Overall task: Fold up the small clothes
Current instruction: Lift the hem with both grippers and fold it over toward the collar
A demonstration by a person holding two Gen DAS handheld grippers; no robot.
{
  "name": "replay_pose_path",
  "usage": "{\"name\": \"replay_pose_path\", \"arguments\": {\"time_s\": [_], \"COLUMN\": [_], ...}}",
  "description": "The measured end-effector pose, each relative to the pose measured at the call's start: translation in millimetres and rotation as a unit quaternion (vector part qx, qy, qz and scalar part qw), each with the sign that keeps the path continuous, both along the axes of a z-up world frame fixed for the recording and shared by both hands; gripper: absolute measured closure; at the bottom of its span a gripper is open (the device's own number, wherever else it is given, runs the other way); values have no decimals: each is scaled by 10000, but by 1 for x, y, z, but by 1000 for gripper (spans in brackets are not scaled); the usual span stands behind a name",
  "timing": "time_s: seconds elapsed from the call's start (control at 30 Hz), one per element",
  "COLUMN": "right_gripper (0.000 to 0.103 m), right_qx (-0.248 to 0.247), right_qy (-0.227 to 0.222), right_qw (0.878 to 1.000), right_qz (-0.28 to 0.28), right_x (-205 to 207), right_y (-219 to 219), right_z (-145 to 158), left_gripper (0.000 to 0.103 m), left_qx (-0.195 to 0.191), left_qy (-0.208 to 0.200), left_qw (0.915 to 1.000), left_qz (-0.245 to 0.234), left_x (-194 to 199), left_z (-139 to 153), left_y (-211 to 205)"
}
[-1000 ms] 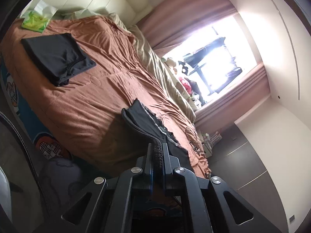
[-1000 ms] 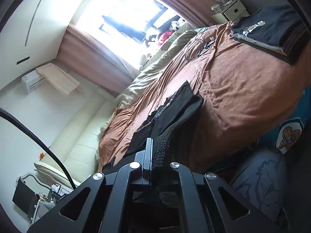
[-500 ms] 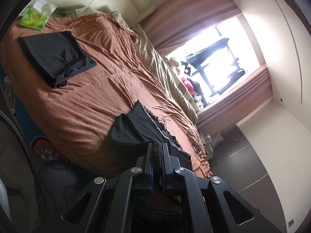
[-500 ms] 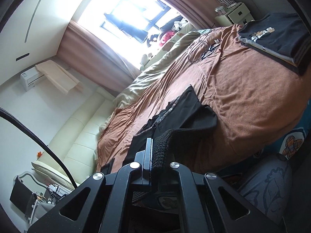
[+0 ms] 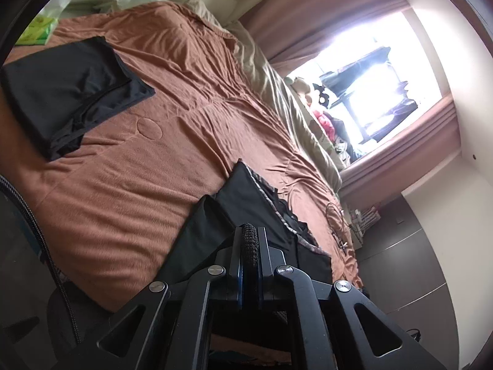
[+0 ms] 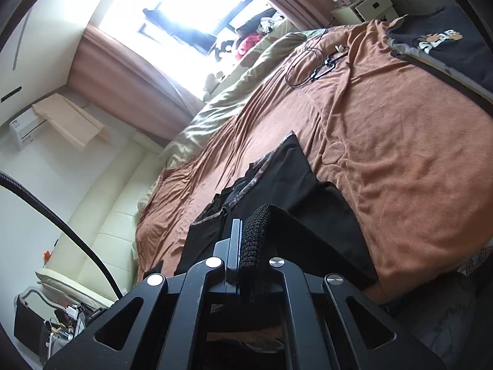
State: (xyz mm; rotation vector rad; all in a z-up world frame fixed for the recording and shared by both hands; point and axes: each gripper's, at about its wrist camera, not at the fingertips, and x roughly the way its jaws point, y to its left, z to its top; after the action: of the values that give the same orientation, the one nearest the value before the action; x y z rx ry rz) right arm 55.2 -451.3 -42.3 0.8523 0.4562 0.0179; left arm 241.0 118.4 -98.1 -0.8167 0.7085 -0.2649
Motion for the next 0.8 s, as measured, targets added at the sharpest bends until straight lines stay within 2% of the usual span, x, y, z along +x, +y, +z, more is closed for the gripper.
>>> {"name": "replay_pose_path", "arguments": {"time_s": [0.3,0.53,0.8], "right_gripper": [103,103,103], "right_qx": [-102,-205,-421], "right_qy": [328,508,689], "right_qw": [9994,9985,9967], "right_qz": [21,44,50], "right_x": [85,139,194], "right_y": [-18,-32,-45], "right_z": [1,2,2], "left_gripper": [97,97,97], "left_qx": [275,472,941], "left_qy": [391,479,461], "left_qw": [9988,9977,9941], "left_qz": [-55,-109,-292], "left_x": [81,131,197], "left_z": [-17,-10,1], "left_y": [-17,-29,-55]}}
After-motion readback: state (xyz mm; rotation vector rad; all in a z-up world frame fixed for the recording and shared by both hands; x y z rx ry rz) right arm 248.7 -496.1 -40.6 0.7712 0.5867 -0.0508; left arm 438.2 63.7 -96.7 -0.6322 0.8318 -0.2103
